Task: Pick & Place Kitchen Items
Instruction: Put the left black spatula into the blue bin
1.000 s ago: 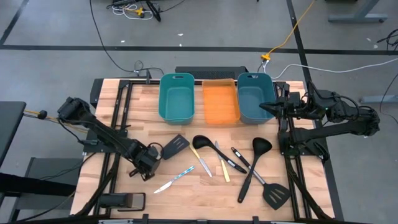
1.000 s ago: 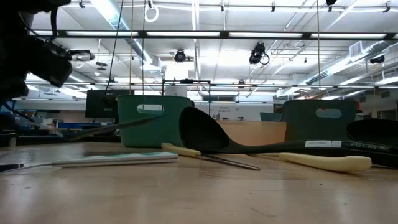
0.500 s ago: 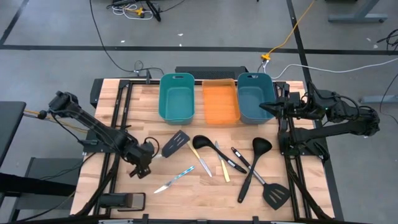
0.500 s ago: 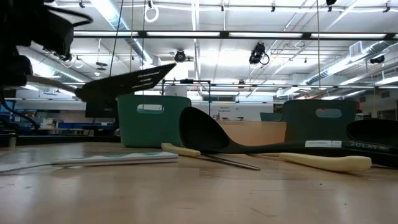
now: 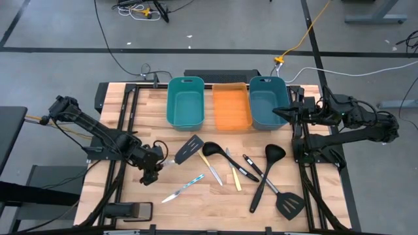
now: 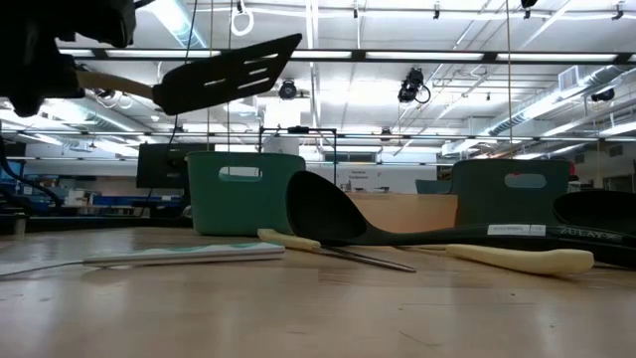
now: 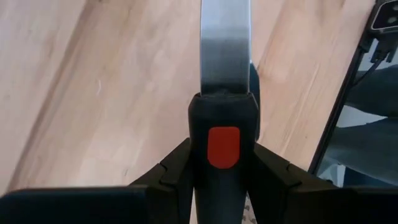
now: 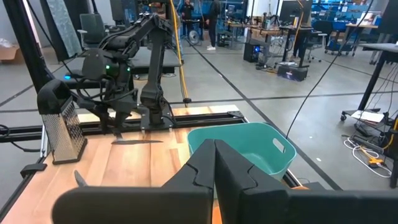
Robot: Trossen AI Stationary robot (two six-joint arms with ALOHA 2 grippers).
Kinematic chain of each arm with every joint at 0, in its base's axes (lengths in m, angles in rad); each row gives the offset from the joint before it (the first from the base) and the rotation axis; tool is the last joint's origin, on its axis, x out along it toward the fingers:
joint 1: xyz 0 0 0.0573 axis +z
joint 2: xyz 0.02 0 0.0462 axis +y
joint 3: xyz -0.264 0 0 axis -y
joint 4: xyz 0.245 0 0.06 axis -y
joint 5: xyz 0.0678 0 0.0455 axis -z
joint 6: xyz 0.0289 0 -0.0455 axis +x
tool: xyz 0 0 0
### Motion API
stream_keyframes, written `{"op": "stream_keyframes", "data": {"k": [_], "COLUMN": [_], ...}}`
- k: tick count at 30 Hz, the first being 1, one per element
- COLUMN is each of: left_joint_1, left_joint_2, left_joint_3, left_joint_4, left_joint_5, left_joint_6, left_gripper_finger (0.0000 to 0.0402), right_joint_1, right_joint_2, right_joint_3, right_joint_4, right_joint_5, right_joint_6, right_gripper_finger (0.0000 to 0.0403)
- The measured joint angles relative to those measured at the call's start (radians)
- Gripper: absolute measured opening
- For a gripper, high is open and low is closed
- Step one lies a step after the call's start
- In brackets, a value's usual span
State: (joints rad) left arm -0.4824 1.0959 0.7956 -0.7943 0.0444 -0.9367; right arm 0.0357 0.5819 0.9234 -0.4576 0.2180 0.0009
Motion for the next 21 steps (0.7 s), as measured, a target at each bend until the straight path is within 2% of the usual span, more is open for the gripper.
{"op": "stream_keyframes", "data": {"k": [21], "left_joint_1": [0.242], "left_joint_2": [0.001], "left_joint_3": [0.004], "left_joint_4": [0.057], "left_joint_5": [0.035], "left_joint_6": [0.277], "left_gripper_finger": [0.0119], "right_joint_1": [0.0], "right_joint_2": [0.0], "right_joint_3": [0.0], "right_joint_4": [0.0], "right_joint_5": [0.002], "right_joint_6": [-0.012], "right_gripper_finger": [0.0007]}}
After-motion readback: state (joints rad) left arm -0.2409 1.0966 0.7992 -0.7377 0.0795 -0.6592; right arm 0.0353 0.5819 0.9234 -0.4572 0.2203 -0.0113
